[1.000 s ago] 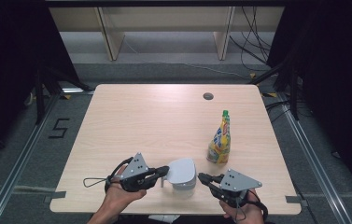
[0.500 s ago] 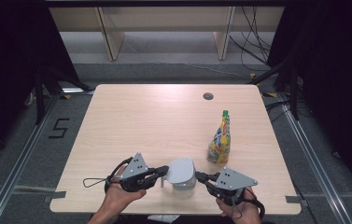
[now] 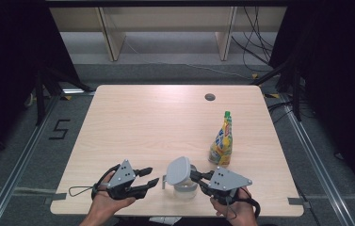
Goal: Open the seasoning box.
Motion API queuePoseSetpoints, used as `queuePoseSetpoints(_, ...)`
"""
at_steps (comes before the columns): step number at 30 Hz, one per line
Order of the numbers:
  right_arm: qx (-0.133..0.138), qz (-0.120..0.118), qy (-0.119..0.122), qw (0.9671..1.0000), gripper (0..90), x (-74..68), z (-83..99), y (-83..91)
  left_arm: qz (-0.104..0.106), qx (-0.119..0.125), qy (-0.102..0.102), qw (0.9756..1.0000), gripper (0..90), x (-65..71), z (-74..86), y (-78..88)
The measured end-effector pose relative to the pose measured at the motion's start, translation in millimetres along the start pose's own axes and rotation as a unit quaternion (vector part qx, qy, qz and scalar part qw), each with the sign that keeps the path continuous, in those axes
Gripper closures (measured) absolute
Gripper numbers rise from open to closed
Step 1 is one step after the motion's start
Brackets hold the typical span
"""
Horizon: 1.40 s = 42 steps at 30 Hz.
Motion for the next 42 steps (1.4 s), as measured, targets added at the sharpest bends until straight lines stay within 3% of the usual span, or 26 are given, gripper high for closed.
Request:
queuePoseSetpoints(5, -0.001, -0.006, 0.009, 0.9999, 89.2, -4.8, -5.1, -2.9, -0.007, -0.010, -0.001, 0.9999, 50.8, -5.5, 12.1, 7.5)
queuePoseSetpoints(6, -0.001, -0.006, 0.009, 0.9999, 89.2, -4.8, -5.1, -2.9, -0.011, -0.009, 0.012, 0.9998, 50.8, -5.7, 15.1, 8.0)
queuePoseSetpoints(7, 0.003, 0.000, 0.013, 0.9999, 89.0, -3.6, -6.5, -3.4, -0.011, -0.014, 0.003, 0.9998, 50.7, -7.1, 17.2, 9.5)
queuePoseSetpoints(8, 0.002, -0.002, 0.008, 1.0000, 88.9, -5.1, -6.7, -4.0, -0.013, -0.015, 0.012, 0.9997, 50.1, -7.0, 20.6, 10.4)
queuePoseSetpoints(10, 0.004, -0.003, 0.017, 0.9998, 88.7, -5.2, -8.3, -4.8, -0.018, -0.021, 0.005, 0.9996, 48.0, -8.8, 25.0, 12.3)
queuePoseSetpoints(11, 0.005, -0.003, 0.005, 1.0000, 88.5, -7.6, -9.0, -4.8, -0.016, -0.024, 0.006, 0.9996, 45.9, -8.8, 27.8, 12.6)
queuePoseSetpoints(14, 0.004, -0.006, 0.013, 0.9999, 87.8, -9.2, -10.7, -5.4, -0.022, -0.029, 0.023, 0.9991, 42.0, -4.7, 32.9, 12.7)
queuePoseSetpoints(16, 0.007, -0.003, 0.018, 0.9998, 87.8, -10.6, -13.2, -5.5, -0.017, -0.038, 0.005, 0.9991, 40.3, -3.9, 36.5, 12.2)
queuePoseSetpoints(17, 0.007, -0.005, 0.021, 0.9997, 87.8, -11.4, -14.2, -5.7, -0.019, -0.039, 0.012, 0.9990, 39.4, -1.5, 38.9, 11.0)
queuePoseSetpoints(21, 0.002, -0.009, 0.032, 0.9994, 87.8, -15.5, -16.7, -7.6, -0.019, -0.057, 0.010, 0.9981, 38.1, 0.3, 49.1, 6.5)
queuePoseSetpoints(25, 0.006, -0.008, 0.037, 0.9993, 87.9, -17.7, -19.4, -9.4, -0.024, -0.057, 0.018, 0.9979, 38.1, -3.0, 50.9, 5.8)
queuePoseSetpoints(26, 0.005, -0.010, 0.034, 0.9994, 87.9, -19.2, -19.9, -9.2, -0.022, -0.055, 0.010, 0.9982, 38.1, -5.1, 50.3, 6.3)
queuePoseSetpoints(27, 0.006, -0.010, 0.039, 0.9992, 87.9, -19.3, -20.4, -10.0, -0.027, -0.052, 0.026, 0.9979, 38.0, -4.3, 50.4, 6.5)
queuePoseSetpoints(28, 0.007, -0.010, 0.039, 0.9992, 87.9, -20.1, -21.0, -10.5, -0.027, -0.059, 0.016, 0.9978, 38.0, -7.3, 51.2, 8.3)
queuePoseSetpoints(29, 0.006, -0.006, 0.043, 0.9990, 87.9, -20.2, -21.1, -11.3, -0.028, -0.050, 0.025, 0.9980, 37.7, -6.8, 49.8, 7.8)
queuePoseSetpoints(30, 0.006, -0.014, 0.044, 0.9989, 87.9, -23.6, -21.8, -13.0, -0.029, -0.054, 0.013, 0.9980, 36.6, -8.9, 50.2, 8.9)
queuePoseSetpoints(35, 0.005, -0.019, 0.053, 0.9984, 87.9, -29.7, -21.7, -18.2, -0.031, -0.059, 0.027, 0.9974, 36.0, -7.4, 52.9, 8.2)
queuePoseSetpoints(36, 0.003, -0.020, 0.051, 0.9985, 87.9, -32.1, -21.1, -18.8, -0.033, -0.058, 0.019, 0.9976, 35.9, -8.6, 53.3, 7.6)
queuePoseSetpoints(38, 0.004, -0.020, 0.055, 0.9983, 87.5, -33.4, -20.3, -19.3, -0.028, -0.058, 0.023, 0.9977, 35.7, -6.9, 53.1, 7.2)
queuePoseSetpoints(39, 0.004, -0.020, 0.053, 0.9984, 87.2, -32.9, -19.4, -18.5, -0.028, -0.064, 0.013, 0.9975, 35.6, -8.5, 54.1, 8.0)
queuePoseSetpoints(40, 0.004, -0.016, 0.050, 0.9986, 86.8, -31.2, -18.8, -17.2, -0.033, -0.065, 0.026, 0.9970, 35.5, -8.0, 55.6, 7.4)
queuePoseSetpoints(42, 0.004, -0.010, 0.043, 0.9990, 85.9, -26.4, -17.0, -14.4, -0.033, -0.064, 0.031, 0.9969, 35.0, -8.2, 57.2, 6.5)
Point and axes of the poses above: each handheld gripper's, and its own axes: y roughly backward along the jaws, z roughly out of its underside, x roughly to its right, the point moved 9 cm from there along -y, roughly forward along the jaws, and after that the axes turned 2 degrees about x, right-handed, at the moved point
